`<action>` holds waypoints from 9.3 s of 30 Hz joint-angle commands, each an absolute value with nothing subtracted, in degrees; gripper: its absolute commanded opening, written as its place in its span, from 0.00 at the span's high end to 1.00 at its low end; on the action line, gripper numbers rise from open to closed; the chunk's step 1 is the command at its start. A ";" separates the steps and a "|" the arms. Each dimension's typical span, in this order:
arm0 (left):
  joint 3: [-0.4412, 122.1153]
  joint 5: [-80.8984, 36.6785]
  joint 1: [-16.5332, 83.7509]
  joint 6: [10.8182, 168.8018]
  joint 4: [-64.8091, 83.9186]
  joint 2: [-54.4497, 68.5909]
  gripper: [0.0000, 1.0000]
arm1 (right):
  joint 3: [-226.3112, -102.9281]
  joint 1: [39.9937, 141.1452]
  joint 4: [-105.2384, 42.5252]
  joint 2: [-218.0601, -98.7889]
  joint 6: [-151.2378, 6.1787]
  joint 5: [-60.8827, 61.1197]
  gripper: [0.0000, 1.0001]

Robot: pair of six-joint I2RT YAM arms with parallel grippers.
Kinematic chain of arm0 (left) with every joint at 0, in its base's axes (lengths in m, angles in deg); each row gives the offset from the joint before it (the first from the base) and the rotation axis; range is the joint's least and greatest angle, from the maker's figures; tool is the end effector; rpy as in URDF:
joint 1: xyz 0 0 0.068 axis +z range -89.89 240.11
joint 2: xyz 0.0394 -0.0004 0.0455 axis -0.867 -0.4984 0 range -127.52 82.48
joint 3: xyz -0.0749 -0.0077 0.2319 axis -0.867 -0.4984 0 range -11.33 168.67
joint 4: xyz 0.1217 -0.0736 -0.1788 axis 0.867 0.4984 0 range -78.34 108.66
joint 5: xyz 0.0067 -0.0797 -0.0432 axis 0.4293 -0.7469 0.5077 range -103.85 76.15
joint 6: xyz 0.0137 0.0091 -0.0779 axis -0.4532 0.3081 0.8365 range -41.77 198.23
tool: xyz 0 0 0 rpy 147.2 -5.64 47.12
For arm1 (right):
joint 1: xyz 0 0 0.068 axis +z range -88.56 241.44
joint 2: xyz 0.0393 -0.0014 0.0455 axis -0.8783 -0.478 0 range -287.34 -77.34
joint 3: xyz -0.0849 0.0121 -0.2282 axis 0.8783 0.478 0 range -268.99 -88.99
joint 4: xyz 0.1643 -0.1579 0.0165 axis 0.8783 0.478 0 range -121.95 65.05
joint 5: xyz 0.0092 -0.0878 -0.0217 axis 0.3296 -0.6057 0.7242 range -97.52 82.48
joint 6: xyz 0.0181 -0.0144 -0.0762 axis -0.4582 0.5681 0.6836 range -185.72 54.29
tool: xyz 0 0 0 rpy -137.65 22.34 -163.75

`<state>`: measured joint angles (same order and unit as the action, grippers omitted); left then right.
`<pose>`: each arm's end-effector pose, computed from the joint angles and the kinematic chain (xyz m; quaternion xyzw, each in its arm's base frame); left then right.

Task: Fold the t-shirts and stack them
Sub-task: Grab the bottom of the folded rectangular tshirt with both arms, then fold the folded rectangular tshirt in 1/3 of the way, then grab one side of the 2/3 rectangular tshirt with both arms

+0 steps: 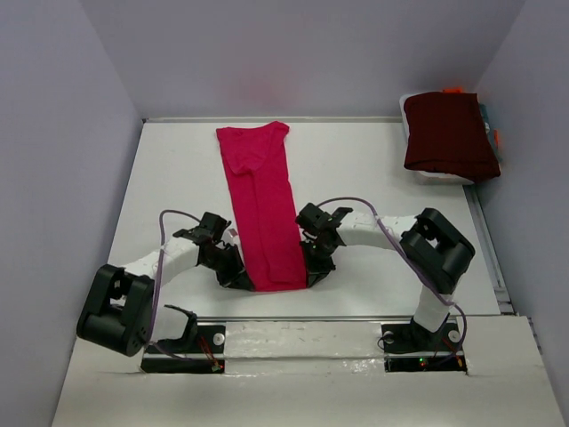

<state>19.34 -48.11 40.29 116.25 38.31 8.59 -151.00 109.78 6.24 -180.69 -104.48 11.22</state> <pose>0.1692 -0.1019 0.1159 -0.0980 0.9372 -0.3346 0.0059 0.1804 0.2359 0.1112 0.0968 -0.9779 -0.1796 0.0464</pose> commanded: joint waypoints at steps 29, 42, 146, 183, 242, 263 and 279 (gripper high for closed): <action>24.60 -40.75 36.20 121.30 57.89 28.69 0.94 | -164.74 116.29 21.83 -172.17 -102.01 4.63 0.92; 38.66 -33.63 38.30 116.03 53.67 13.93 0.94 | -180.90 112.87 25.70 -181.93 -99.56 -2.51 0.93; 63.99 -22.28 52.64 106.27 49.45 -17.81 0.21 | -222.22 98.09 27.64 -215.15 -90.94 0.56 0.84; 67.24 -22.73 48.95 106.97 49.45 -25.54 0.22 | -231.89 93.26 18.24 -222.71 -93.49 2.23 0.59; 55.06 -25.52 51.76 110.22 44.80 -9.82 0.16 | -178.29 94.58 8.13 -192.48 -95.94 23.15 0.44; 38.33 -31.86 55.36 111.37 36.27 -5.67 0.17 | -164.40 95.10 -15.14 -193.71 -108.59 30.27 0.43; 36.14 -34.75 58.26 109.08 32.06 -10.15 0.19 | -159.91 95.10 -27.99 -195.73 -116.77 31.15 0.45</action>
